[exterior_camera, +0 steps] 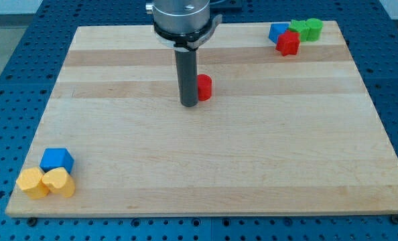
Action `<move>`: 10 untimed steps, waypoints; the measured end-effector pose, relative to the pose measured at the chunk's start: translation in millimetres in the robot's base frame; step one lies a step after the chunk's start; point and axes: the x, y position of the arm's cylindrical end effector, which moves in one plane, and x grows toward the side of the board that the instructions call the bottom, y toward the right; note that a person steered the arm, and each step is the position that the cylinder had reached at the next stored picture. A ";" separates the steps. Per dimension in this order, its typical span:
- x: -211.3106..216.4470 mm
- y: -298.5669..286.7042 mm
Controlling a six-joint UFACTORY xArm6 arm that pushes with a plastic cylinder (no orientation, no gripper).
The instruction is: Move the blue cube into the red circle
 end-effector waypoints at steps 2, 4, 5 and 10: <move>7.2 -120.2; 11.6 -261.9; 17.0 -262.2; 122.3 -232.0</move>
